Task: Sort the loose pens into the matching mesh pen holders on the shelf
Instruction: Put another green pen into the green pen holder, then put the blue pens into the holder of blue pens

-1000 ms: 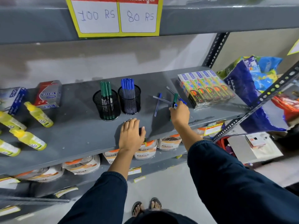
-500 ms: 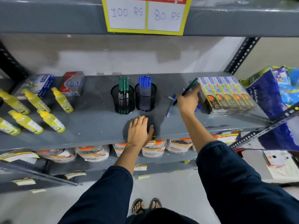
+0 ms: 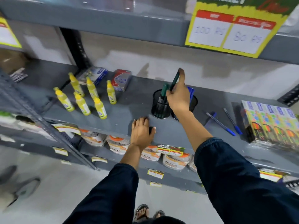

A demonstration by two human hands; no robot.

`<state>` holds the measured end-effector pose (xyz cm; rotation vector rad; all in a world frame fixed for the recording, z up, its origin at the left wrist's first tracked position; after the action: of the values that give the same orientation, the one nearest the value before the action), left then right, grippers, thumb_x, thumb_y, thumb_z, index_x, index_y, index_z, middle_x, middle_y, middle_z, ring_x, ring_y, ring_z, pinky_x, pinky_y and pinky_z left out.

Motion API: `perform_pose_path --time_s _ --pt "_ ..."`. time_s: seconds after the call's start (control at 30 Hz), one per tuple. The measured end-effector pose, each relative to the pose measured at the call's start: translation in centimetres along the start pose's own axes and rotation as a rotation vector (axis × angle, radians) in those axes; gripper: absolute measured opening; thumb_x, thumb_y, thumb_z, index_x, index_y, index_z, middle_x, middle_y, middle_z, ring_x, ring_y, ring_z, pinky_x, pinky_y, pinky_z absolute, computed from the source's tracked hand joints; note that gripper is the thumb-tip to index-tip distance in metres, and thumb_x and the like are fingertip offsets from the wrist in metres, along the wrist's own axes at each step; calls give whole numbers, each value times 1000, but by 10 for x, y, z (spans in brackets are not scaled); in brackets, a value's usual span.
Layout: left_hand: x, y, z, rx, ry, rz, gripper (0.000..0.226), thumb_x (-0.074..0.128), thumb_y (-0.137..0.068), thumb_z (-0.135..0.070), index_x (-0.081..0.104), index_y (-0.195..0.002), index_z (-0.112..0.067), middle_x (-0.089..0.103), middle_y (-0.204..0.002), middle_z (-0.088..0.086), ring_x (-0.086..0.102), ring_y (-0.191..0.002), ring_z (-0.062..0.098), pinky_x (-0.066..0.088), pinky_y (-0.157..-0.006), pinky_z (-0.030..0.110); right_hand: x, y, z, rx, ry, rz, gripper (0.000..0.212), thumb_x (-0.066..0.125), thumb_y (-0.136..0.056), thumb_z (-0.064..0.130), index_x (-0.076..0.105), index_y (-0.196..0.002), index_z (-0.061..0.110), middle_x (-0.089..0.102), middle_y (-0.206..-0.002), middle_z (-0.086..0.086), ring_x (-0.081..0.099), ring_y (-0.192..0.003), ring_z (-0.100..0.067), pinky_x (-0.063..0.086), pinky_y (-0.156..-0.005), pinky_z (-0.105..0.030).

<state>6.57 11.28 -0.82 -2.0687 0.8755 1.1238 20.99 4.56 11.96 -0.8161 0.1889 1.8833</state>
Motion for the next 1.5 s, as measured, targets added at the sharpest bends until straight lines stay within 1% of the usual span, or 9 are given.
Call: perform_pose_path --time_s 0.17,0.4,0.57,0.73,0.93,1.07,1.23,1.37,1.5 --pt "-1 1 4 -29 18 -31 43 46 -83 -33 56 -109 0 59 -106 21 52 -101 39 32 -100 54 30 6 -8 -15 205 113 75 57 -85 -2 15 -141 24 53 -101 -22 59 -94 -40 55 -76 -53" --pt "2 -1 5 -17 5 -66 40 49 -81 -33 57 -107 -3 60 -103 18 53 -97 36 35 -99 53 29 -7 -13 -26 200 108 69 60 -86 3 23 -142 16 45 -132 -22 45 -122 -39 46 -99 -50" --pt "5 -2 4 9 -33 -62 36 60 -82 -26 56 -109 -3 60 -109 19 53 -102 38 36 -99 53 -22 -8 -8 -115 75 -135 52 48 -93 8 31 -141 18 48 -122 -16 57 -92 -30 52 -78 -39" --pt "11 1 -32 107 -7 -55 45 38 -81 -37 60 -104 -4 65 -100 16 57 -91 36 44 -86 46 -91 1 -65 31 -113 -459 38 48 -87 0 47 -124 11 49 -101 -11 52 -78 -24 52 -79 -43" --pt "35 -2 -82 226 24 7 49 36 -79 -39 62 -103 -5 67 -97 13 60 -89 33 47 -82 43 -114 38 -169 394 409 -259 42 51 -85 2 43 -126 -2 48 -129 -26 45 -118 -43 41 -95 -49" --pt "42 -3 -85 249 -12 10 52 35 -79 -38 62 -106 -3 67 -102 15 59 -92 34 47 -83 44 -120 70 -222 573 602 -94 35 51 -89 8 46 -122 -3 45 -133 -23 39 -123 -40 38 -101 -49" --pt "43 -2 -85 248 -33 25 51 36 -80 -36 62 -109 -3 65 -109 15 58 -99 34 46 -86 46 -126 75 -232 565 700 -65 26 45 -94 8 54 -118 0 47 -132 -21 41 -121 -39 38 -100 -49" --pt "46 -2 -84 233 -35 62 43 47 -82 -31 60 -113 -3 63 -115 15 55 -104 33 43 -89 46 -140 73 -233 558 534 -199 23 48 -93 9 62 -109 0 54 -119 -26 49 -109 -41 44 -90 -47" --pt "46 -1 -84 228 -27 75 38 57 -85 -25 58 -117 -4 60 -120 14 52 -109 33 40 -93 45 -154 63 -212 492 93 -367 17 57 -86 10 69 -93 0 67 -95 -21 57 -79 -28 40 -69 -27"
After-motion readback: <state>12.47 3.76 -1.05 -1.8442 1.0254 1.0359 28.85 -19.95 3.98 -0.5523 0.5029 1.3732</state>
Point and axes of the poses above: each hand's wrist, its own y-axis away from the middle knuckle, its own x-axis out of the palm, z = x × y, the point moved 9 cm from there along -y, towards the middle knuckle
